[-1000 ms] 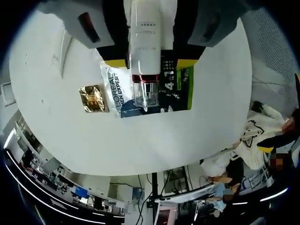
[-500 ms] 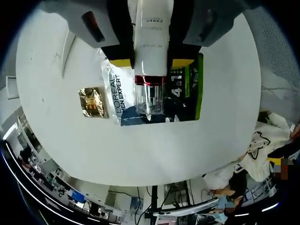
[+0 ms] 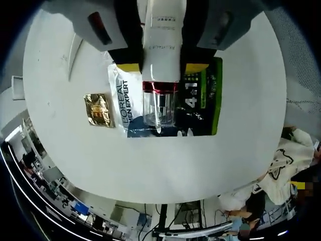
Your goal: Arrange the skincare products in the storage area until every visible bottle or jar stands upright without overlapping.
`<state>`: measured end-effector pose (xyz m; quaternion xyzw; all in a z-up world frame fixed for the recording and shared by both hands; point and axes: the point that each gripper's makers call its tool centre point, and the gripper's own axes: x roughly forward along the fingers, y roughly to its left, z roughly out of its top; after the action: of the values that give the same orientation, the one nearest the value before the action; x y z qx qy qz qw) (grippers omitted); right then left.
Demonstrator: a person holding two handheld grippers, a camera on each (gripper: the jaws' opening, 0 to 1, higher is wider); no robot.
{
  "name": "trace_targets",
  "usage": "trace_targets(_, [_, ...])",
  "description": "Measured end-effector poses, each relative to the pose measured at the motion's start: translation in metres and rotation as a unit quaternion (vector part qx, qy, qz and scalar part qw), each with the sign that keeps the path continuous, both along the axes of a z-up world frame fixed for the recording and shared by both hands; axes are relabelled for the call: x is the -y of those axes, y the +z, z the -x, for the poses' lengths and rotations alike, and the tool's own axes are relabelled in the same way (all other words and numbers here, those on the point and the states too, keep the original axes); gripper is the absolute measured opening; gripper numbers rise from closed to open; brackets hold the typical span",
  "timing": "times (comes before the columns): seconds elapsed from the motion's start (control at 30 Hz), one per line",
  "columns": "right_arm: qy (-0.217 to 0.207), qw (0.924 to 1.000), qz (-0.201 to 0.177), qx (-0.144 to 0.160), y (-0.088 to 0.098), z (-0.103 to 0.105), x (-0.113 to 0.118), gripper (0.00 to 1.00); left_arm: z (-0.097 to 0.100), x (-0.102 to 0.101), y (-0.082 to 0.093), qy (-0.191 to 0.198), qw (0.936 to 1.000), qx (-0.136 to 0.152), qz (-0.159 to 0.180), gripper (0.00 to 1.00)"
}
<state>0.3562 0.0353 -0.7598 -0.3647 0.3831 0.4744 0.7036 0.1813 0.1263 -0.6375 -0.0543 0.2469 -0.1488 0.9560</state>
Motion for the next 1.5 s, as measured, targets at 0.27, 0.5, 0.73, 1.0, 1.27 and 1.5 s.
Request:
trace_targets(0.27, [0.006, 0.9998, -0.015, 0.015, 0.007, 0.01, -0.001, 0.27, 0.001, 0.0, 0.001, -0.006, 1.0, 0.005, -0.001, 0.88])
trace_targets(0.5, [-0.013, 0.999, -0.038, 0.02, 0.015, 0.012, 0.005, 0.27, 0.001, 0.003, 0.002, -0.013, 0.9999, 0.009, -0.007, 0.88])
trace_targets(0.73, [-0.031, 0.9971, -0.063, 0.027, 0.026, 0.015, 0.013, 0.27, 0.0, 0.003, 0.001, -0.017, 0.9997, 0.011, -0.012, 0.87])
trace_targets(1.0, [-0.054, 0.9937, -0.091, 0.037, 0.043, 0.02, 0.025, 0.27, 0.001, 0.006, 0.003, -0.019, 0.9997, 0.011, -0.01, 0.87])
trace_targets(1.27, [-0.079, 0.9892, -0.116, 0.043, 0.05, 0.033, 0.041, 0.27, 0.002, 0.008, 0.002, -0.027, 0.9995, 0.01, -0.016, 0.86])
trace_targets(1.5, [-0.094, 0.9849, -0.136, 0.052, 0.058, 0.047, 0.052, 0.27, 0.003, 0.012, 0.002, -0.039, 0.9989, 0.008, -0.025, 0.86])
